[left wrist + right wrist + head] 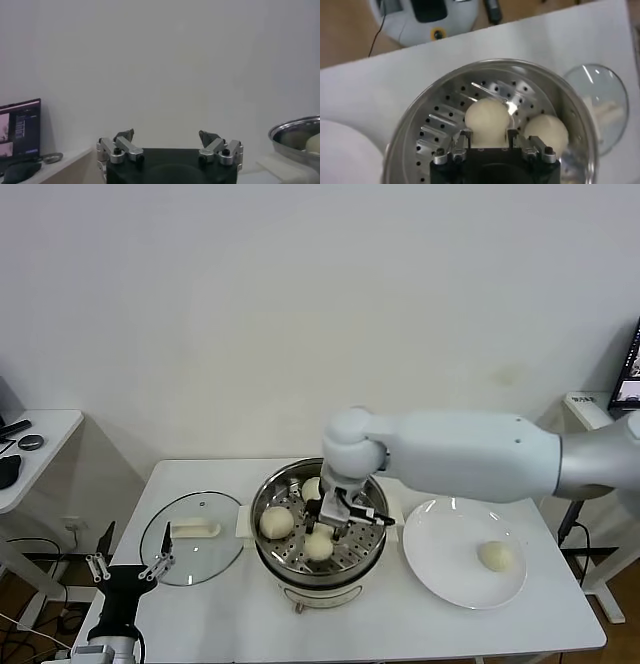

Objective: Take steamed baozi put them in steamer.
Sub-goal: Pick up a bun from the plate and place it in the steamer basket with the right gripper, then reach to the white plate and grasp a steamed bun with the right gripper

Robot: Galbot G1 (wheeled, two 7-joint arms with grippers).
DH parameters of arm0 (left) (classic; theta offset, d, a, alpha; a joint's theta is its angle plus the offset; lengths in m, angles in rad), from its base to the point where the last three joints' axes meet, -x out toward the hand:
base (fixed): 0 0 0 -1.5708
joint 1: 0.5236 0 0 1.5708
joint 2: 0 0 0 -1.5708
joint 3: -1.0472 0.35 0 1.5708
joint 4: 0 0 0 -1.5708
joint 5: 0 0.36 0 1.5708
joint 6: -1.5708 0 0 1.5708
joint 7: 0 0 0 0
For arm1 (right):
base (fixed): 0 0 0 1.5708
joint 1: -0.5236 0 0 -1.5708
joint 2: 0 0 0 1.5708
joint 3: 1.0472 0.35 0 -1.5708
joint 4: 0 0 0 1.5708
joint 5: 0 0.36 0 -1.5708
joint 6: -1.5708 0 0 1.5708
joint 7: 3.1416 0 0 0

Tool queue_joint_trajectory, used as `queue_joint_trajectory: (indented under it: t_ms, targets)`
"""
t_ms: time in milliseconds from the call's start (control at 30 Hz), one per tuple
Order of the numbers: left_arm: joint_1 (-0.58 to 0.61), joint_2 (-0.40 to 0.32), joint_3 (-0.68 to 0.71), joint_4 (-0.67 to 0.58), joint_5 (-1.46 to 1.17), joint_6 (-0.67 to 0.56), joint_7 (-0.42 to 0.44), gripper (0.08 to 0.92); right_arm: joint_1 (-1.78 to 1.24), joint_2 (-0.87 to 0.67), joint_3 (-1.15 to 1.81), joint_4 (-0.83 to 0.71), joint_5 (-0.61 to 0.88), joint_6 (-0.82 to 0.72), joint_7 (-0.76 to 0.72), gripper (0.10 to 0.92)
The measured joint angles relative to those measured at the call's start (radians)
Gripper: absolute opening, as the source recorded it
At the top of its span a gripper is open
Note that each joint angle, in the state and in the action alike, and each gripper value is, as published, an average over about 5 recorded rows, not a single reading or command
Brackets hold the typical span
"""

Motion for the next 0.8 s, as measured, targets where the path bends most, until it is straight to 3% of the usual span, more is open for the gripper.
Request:
queue_joint_trajectory:
  t_ms: [200,600,800]
  targets:
    - [0.0,0.0,-0.001,0.005,-0.001,-0.001,0.0,0.823,-0.008,0.008,-0.015,0.005,-0.038,0.035,0.006,0.495]
    - [-0.005,0.004,-0.001,0.006,-0.004,-0.003,0.0,0.823,0.023,-0.031,0.031,-0.011,-0.031,0.044,0.022,0.801]
    - [-0.015,0.016,0.002,0.004,-0.009,-0.002,0.001,0.823,0.072,-0.119,0.064,-0.002,0.037,-0.072,0.009,0.822]
